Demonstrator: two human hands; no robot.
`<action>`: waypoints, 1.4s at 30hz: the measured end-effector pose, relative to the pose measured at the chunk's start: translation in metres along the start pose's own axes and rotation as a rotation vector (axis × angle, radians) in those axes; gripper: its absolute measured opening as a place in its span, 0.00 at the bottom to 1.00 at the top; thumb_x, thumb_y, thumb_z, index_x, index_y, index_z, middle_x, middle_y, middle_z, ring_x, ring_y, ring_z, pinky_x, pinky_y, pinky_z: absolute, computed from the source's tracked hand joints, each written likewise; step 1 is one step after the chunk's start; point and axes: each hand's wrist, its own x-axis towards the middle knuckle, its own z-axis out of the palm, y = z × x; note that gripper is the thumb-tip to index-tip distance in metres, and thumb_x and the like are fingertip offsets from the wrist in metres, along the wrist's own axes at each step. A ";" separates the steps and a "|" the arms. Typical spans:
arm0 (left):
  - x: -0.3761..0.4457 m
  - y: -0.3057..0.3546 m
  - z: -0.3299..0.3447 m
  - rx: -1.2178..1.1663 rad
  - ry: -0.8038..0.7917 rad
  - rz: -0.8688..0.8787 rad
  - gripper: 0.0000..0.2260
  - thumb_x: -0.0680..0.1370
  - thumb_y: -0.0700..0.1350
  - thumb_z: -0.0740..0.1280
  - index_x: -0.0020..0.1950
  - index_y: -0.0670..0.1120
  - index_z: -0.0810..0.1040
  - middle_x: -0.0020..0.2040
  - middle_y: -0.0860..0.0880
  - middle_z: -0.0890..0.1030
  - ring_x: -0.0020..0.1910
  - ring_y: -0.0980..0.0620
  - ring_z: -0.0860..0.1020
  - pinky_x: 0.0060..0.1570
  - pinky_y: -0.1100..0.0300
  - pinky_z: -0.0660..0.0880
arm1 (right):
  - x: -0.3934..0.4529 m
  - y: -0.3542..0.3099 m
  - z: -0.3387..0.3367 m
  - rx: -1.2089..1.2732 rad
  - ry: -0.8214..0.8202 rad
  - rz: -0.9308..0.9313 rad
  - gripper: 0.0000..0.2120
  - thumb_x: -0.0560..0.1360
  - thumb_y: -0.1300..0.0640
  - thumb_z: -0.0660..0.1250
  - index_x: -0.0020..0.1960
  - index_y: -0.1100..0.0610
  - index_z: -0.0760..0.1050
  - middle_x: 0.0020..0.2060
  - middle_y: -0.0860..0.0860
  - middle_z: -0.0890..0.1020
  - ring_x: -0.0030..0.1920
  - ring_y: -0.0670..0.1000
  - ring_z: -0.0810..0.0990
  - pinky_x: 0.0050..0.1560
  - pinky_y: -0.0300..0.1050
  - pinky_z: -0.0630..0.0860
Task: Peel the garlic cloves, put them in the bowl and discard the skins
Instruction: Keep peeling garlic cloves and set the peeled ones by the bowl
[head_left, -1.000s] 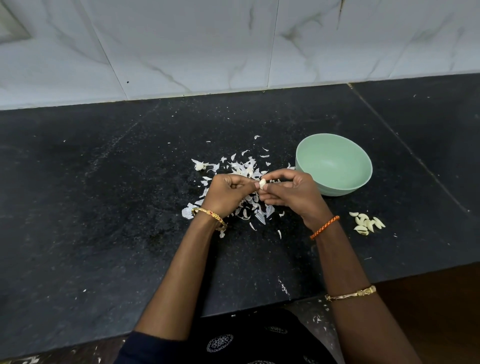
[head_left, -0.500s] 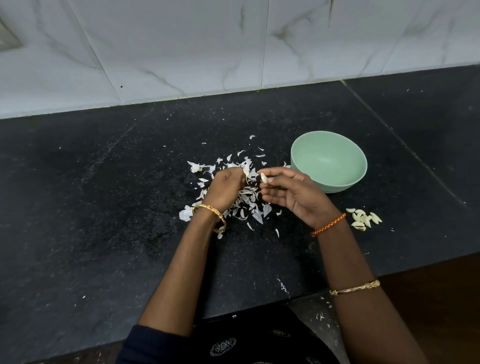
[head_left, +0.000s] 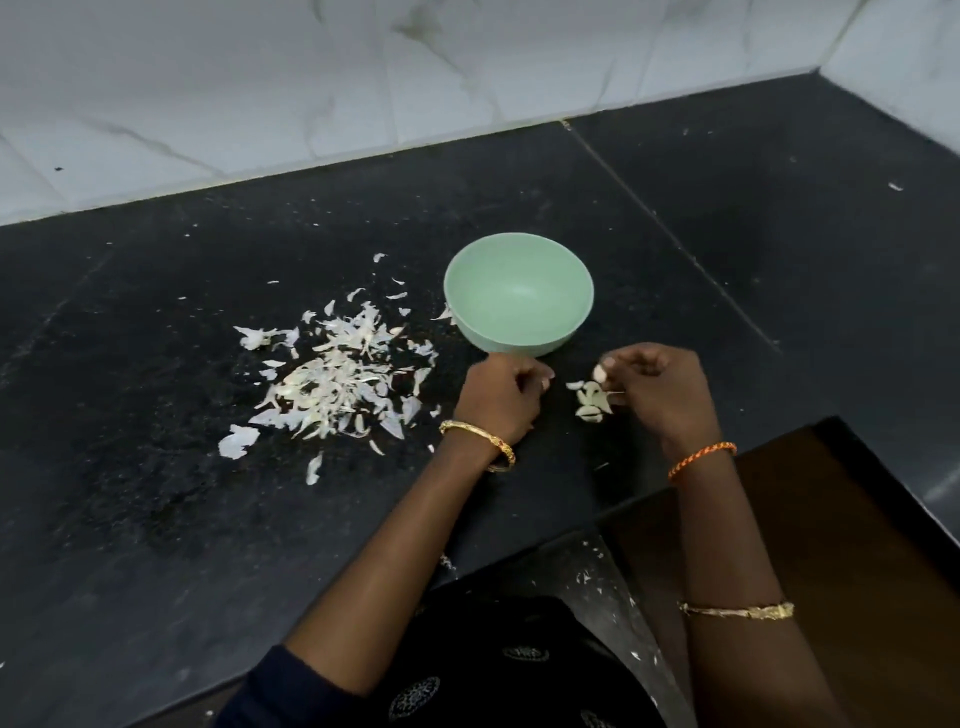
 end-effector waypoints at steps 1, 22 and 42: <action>0.000 0.004 0.010 0.070 -0.037 -0.001 0.11 0.75 0.39 0.70 0.57 0.43 0.81 0.46 0.48 0.81 0.43 0.52 0.79 0.47 0.61 0.75 | 0.006 0.007 -0.011 -0.051 0.030 0.025 0.10 0.76 0.64 0.68 0.38 0.54 0.79 0.36 0.55 0.83 0.40 0.52 0.82 0.45 0.49 0.81; 0.009 0.009 0.055 0.138 -0.014 -0.048 0.25 0.63 0.37 0.79 0.58 0.41 0.79 0.48 0.42 0.80 0.40 0.52 0.74 0.47 0.59 0.74 | 0.016 0.012 -0.023 -0.472 -0.265 -0.072 0.13 0.74 0.68 0.63 0.55 0.59 0.80 0.46 0.52 0.79 0.44 0.46 0.76 0.33 0.25 0.69; -0.002 0.006 -0.009 -0.005 0.084 -0.086 0.15 0.78 0.48 0.68 0.32 0.43 0.78 0.23 0.51 0.77 0.19 0.58 0.72 0.24 0.68 0.69 | -0.001 -0.043 0.028 0.256 0.430 -0.565 0.10 0.67 0.70 0.56 0.34 0.60 0.73 0.27 0.48 0.75 0.27 0.48 0.72 0.27 0.38 0.67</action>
